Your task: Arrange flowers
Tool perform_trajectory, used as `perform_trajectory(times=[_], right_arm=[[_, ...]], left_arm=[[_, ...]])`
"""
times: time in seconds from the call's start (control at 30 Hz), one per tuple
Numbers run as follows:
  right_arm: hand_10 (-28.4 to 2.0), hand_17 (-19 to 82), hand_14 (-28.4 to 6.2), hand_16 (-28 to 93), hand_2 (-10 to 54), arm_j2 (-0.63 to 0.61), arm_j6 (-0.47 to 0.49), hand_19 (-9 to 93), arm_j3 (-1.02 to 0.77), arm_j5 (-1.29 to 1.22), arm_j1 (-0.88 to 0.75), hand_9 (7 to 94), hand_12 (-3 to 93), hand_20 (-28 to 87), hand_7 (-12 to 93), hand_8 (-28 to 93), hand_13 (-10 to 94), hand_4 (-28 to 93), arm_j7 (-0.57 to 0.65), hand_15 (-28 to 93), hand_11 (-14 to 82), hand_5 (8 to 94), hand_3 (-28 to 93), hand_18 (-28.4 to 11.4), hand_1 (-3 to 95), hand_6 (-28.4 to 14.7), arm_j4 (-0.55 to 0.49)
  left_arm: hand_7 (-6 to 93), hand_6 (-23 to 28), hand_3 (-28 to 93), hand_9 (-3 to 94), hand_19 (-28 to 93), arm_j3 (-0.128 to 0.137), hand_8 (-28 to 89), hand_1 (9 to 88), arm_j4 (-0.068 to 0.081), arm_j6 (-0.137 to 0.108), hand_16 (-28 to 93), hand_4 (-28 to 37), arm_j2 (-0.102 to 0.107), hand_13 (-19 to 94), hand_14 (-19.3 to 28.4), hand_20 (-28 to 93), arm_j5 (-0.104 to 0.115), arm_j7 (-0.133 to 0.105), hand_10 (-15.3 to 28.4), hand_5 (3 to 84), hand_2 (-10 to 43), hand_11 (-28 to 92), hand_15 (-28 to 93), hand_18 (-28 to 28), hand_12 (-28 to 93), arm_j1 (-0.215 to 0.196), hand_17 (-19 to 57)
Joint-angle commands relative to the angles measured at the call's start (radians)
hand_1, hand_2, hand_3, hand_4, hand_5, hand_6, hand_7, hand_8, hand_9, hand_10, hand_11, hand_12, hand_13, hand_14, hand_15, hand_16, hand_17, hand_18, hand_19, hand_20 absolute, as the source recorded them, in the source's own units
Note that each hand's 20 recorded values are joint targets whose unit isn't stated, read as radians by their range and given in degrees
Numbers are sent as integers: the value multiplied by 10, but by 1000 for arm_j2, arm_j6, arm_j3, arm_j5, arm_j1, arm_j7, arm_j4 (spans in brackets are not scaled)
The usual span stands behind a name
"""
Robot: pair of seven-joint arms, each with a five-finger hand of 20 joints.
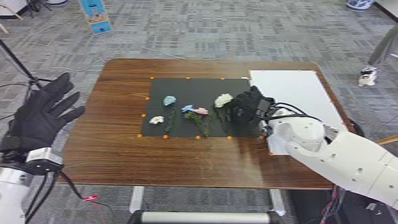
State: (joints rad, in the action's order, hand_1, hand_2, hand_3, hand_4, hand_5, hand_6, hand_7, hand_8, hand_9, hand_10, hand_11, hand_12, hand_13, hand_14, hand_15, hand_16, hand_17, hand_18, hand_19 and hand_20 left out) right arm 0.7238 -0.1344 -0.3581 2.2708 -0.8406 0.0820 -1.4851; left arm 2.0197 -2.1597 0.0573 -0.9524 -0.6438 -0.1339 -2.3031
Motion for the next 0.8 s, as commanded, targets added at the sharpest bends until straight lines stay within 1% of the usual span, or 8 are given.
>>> perform_trajectory(times=[0.03, 0.27, 0.37, 0.57, 0.63, 0.7, 0.77, 0.8], right_arm=[[-93, 145, -77, 302, -95, -15, 33, 659, -24, 3, -1, 418, 246, 489, 371, -163, 377, -283, -10, 682, 287, 389, 829, -173, 325, 8, -13], [-108, 133, -88, 298, -95, -50, 53, 652, -189, -26, -71, 380, 255, 494, 341, -148, 367, -283, 9, 666, 264, 352, 816, -180, 278, -10, -86], [-116, 122, -94, 299, -95, -71, 33, 646, -275, -62, -117, 359, 263, 498, 313, -132, 359, -283, 26, 652, 246, 339, 812, -185, 250, -19, -131], [-123, 116, -103, 302, -95, -88, 30, 642, -431, -191, -203, 349, 269, 505, 283, -116, 348, -283, -12, 636, 221, 331, 796, -191, 237, -25, -189], [-124, 116, -105, 303, -95, -101, -1, 641, -498, -264, -256, 349, 271, 506, 277, -111, 344, -283, -5, 633, 216, 331, 791, -192, 236, -26, -220], [-124, 117, -105, 296, -95, -113, -86, 640, -570, -337, -323, 347, 271, 506, 274, -108, 339, -283, -11, 621, 213, 331, 800, -191, 226, -28, -231], [-124, 119, -103, 285, -95, -108, -135, 627, -705, -527, -440, 347, 271, 496, 273, -106, 334, -283, -85, 599, 211, 331, 820, -189, 207, -29, -238], [-125, 118, -101, 249, -95, -107, -176, 571, -758, -652, -497, 345, 268, 457, 273, -106, 306, -282, -117, 524, 203, 333, 850, -185, 186, -29, -244]], left_arm=[[142, 17, 520, 170, 361, 5, -84, 299, -4, 4, 47, -283, -4, 125, 129, 63, 7, 3, 84, 229, -83, 86, 76, 203, 182, -8, -127], [140, 18, 527, 170, 362, 8, -82, 296, -5, 4, 49, -283, -7, 125, 130, 64, 6, -1, 84, 229, -84, 85, 75, 203, 185, -11, -127], [140, 17, 525, 170, 360, 10, -82, 295, -6, 4, 49, -283, -9, 125, 130, 63, 7, -1, 83, 229, -84, 83, 74, 203, 185, -13, -127], [139, 17, 526, 170, 359, 11, -82, 294, -7, 5, 49, -283, -13, 125, 130, 63, 6, -3, 83, 228, -84, 83, 76, 203, 186, -14, -126], [139, 17, 527, 170, 360, 9, -82, 294, -4, 6, 49, -283, -10, 125, 130, 64, 4, -2, 83, 229, -84, 83, 76, 203, 186, -8, -126], [140, 17, 526, 170, 360, 4, -82, 295, -1, 5, 49, -283, -8, 125, 130, 64, 5, -3, 83, 228, -84, 83, 76, 203, 187, -1, -126], [140, 17, 522, 170, 360, -4, -82, 297, 4, 6, 49, -283, -5, 125, 130, 64, 3, -2, 83, 228, -83, 82, 75, 203, 186, 10, -126], [140, 17, 525, 170, 360, -7, -82, 295, 4, 1, 49, -283, -7, 125, 130, 64, -9, 1, 83, 228, -84, 82, 75, 203, 186, 12, -126]])
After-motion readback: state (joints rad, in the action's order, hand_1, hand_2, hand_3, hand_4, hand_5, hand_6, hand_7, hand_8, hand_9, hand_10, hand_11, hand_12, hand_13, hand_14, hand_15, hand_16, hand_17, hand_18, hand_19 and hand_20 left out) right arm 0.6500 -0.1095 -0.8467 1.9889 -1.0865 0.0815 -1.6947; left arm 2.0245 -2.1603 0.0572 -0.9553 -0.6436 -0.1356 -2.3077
